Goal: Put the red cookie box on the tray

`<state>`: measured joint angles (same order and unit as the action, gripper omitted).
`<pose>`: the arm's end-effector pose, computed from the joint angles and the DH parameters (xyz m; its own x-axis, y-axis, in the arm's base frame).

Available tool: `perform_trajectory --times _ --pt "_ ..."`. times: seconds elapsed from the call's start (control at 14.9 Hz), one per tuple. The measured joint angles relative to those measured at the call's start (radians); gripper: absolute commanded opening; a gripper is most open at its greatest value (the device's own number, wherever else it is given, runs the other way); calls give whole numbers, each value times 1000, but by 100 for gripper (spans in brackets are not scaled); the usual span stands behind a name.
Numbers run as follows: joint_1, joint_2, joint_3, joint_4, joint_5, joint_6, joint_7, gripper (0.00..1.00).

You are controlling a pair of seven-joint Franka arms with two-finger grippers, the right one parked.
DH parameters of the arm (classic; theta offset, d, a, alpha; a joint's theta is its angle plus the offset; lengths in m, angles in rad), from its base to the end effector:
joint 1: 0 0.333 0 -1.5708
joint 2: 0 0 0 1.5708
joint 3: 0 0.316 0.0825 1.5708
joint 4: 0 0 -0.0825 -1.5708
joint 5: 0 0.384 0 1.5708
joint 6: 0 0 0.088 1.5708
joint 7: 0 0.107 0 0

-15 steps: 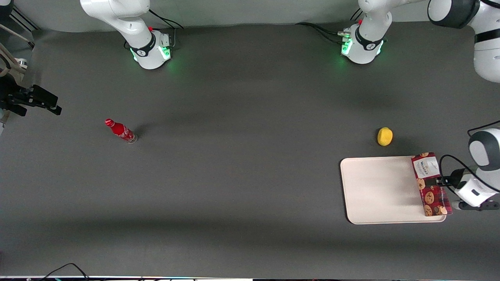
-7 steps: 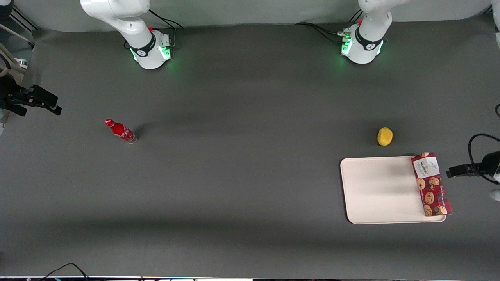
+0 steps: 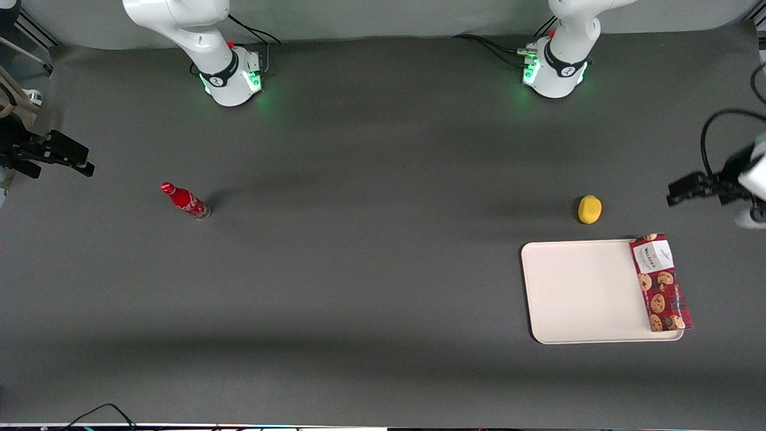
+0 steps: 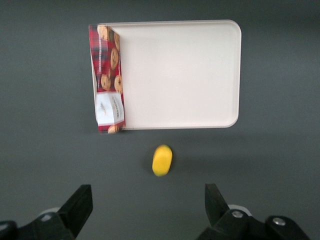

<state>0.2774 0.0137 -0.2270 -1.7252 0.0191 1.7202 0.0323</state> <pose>0.5643 0.0309 0.5565 0.9997 0.0152 -0.0189 0.0149 -0.9998 -0.0152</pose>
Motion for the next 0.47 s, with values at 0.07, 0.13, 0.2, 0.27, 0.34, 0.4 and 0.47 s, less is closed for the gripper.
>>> perform_trajectory --times 0.07,0.13,0.2,0.27,0.34,0.4,0.47 --pt "0 -50 -11 -22 0 -37 -14 100" --pt "0 -90 -19 -35 -1 -68 -21 100" --pt "0 -123 -27 -44 -1 -93 -26 100" --pt "0 -147 -32 -49 -2 -115 -27 100" --pt "0 -162 -34 -53 -9 -130 -27 100" --pt "1 -169 -35 -57 -18 -139 -27 100" --pt "1 -170 -36 -60 -24 -140 -27 100"
